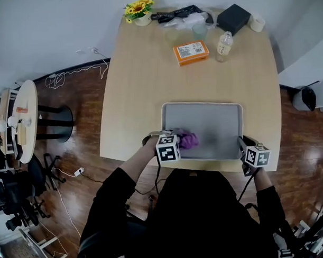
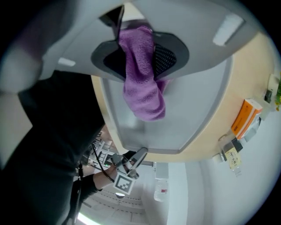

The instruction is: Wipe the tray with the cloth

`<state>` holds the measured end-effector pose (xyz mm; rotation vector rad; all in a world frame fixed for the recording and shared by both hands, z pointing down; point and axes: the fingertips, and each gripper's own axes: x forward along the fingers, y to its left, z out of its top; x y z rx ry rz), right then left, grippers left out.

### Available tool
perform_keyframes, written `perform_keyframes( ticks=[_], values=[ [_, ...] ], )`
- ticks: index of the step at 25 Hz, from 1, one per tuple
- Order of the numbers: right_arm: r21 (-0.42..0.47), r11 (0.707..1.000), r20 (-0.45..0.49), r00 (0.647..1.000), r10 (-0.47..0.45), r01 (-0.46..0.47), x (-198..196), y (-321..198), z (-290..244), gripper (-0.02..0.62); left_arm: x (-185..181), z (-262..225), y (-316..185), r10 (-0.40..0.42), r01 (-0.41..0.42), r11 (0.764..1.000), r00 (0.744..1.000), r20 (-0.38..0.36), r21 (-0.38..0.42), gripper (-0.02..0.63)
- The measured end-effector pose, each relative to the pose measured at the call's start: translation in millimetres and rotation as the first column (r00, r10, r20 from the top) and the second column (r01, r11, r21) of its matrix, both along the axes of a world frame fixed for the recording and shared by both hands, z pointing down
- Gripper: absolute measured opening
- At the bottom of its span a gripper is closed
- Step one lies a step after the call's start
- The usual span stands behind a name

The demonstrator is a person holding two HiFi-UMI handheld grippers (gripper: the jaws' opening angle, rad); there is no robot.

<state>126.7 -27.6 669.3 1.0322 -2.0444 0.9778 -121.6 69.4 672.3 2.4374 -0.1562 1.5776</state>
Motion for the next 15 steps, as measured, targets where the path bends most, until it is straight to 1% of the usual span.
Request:
perform_keyframes(
  ticks=[1,3,5,6,8,10,12,14,15],
  values=[
    [0.002,1.0,0.005,1.0,0.005,-0.005,-0.2,-0.7,-0.4,0.084,-6.3,0.4,-19.0,-0.019,0.019,1.0,1.0,0.004,0.013,0.121],
    [0.004,1.0,0.014,1.0,0.017,-0.017,-0.9,-1.1,-0.5,0.084,-21.7,0.4,-60.2,-0.083,0.083,0.996,0.997,0.009,0.034,0.121],
    [0.005,1.0,0.02,0.999,0.027,-0.027,-1.6,-0.2,-0.1,0.084,-39.5,-1.3,-98.1,-0.136,0.134,0.989,0.99,0.035,0.061,0.121],
    [0.004,1.0,0.022,0.999,0.03,-0.03,-1.6,0.5,0.5,0.084,-47.9,-3.0,-113.1,-0.149,0.145,0.986,0.987,0.055,0.076,0.121],
    [0.006,0.999,0.02,0.999,0.034,-0.034,-0.9,0.9,1.1,0.084,-61.2,-5.7,-131.9,-0.146,0.137,0.986,0.985,0.094,0.095,0.123],
    [0.009,0.999,0.019,0.999,0.036,-0.036,-0.3,0.6,0.9,0.084,-66.3,-7.3,-136.2,-0.126,0.115,0.989,0.986,0.11,0.097,0.123],
    [0.01,0.999,0.019,0.999,0.037,-0.037,-0.5,0.8,1.3,0.084,-69.1,-6.9,-132.5,-0.125,0.112,0.987,0.985,0.119,0.112,0.121],
    [0.007,0.999,0.017,0.999,0.035,-0.035,-0.2,1.7,2.8,0.084,-73.1,-6.0,-120.9,-0.152,0.139,0.984,0.982,0.114,0.114,0.121],
    [0.006,0.999,0.014,0.999,0.034,-0.034,0.2,2.2,3.6,0.084,-73.4,-6.2,-110.3,-0.17,0.16,0.982,0.981,0.098,0.099,0.121]
  ],
)
